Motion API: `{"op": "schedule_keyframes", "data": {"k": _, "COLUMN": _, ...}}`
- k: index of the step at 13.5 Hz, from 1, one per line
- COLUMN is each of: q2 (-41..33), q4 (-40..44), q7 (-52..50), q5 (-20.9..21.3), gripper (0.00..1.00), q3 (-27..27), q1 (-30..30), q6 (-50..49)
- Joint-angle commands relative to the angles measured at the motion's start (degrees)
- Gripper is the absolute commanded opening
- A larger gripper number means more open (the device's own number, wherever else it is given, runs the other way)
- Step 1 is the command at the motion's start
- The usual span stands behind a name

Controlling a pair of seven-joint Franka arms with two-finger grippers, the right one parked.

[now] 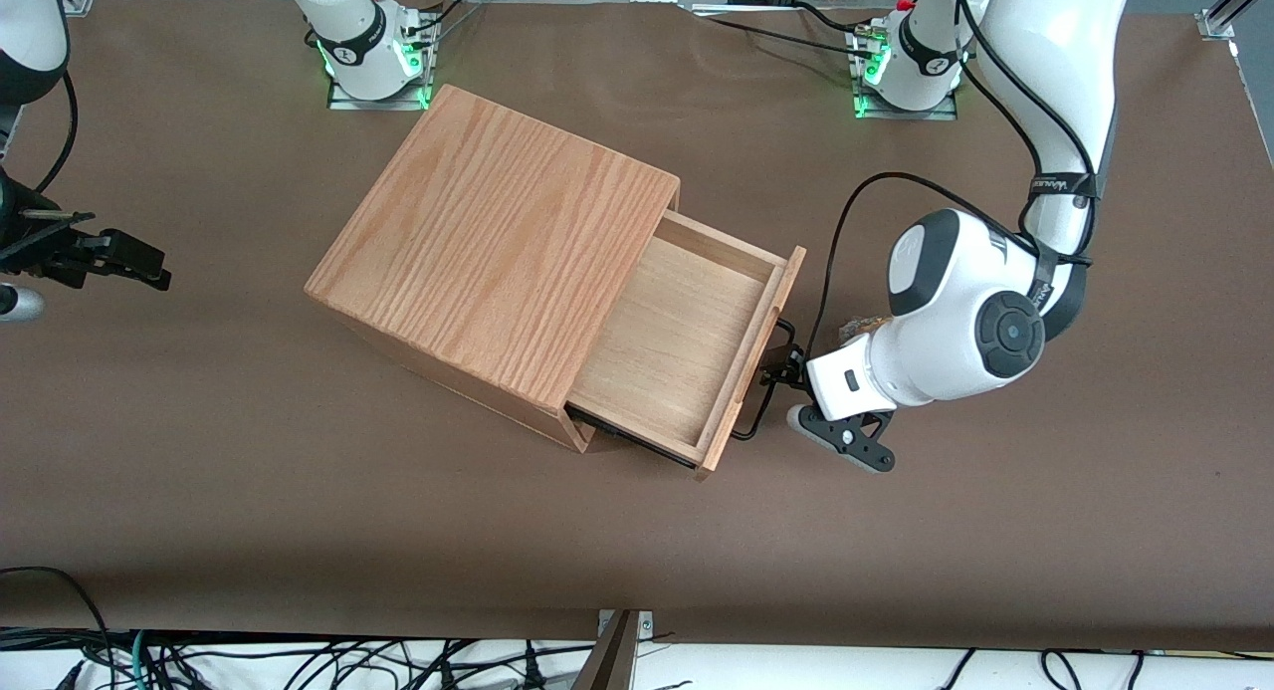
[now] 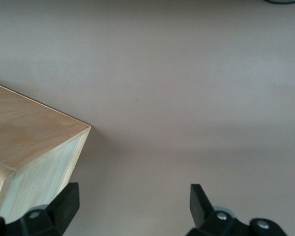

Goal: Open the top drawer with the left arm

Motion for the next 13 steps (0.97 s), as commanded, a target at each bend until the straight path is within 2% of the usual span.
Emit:
{"op": "schedule_keyframes", "data": {"k": 1, "q2": -0.59, "q4": 1.08, "q7": 1.47, "q5": -4.42, "gripper": 1.0, "q3": 0.0, "q1": 1.29, "q6": -3.33}}
{"op": "schedule_keyframes", "data": {"k": 4, "q2": -4.27, "q4": 1.08, "q7": 1.12, "q5": -4.18, "gripper": 1.0, "q3": 0.61, "q1": 2.17, "q6": -6.83}}
{"op": "schedule_keyframes", "data": {"k": 6, "q2": -7.35, "q4": 0.99, "q7": 1.21, "q5": -2.61, "gripper": 1.0, "q3": 1.58, "q1": 4.09, "q6": -10.6}}
{"op": "schedule_keyframes", "data": {"k": 8, "q2": -10.51, "q4": 0.91, "q7": 1.38, "q5": 1.08, "gripper": 1.0, "q3": 1.58, "q1": 6.73, "q6": -13.86}}
{"op": "schedule_keyframes", "data": {"k": 10, "q2": -13.76, "q4": 0.29, "q7": 0.95, "q5": 8.53, "gripper": 1.0, "q3": 1.67, "q1": 7.18, "q6": -18.34}}
{"op": "schedule_keyframes", "data": {"k": 11, "q2": -14.65, "q4": 0.2, "q7": 0.86, "q5": 10.92, "gripper": 1.0, "q3": 1.67, "q1": 7.88, "q6": -21.23}}
{"op": "schedule_keyframes", "data": {"k": 13, "q2": -16.14, "q4": 0.29, "q7": 0.86, "q5": 13.65, "gripper": 1.0, "q3": 1.76, "q1": 8.85, "q6": -25.9}}
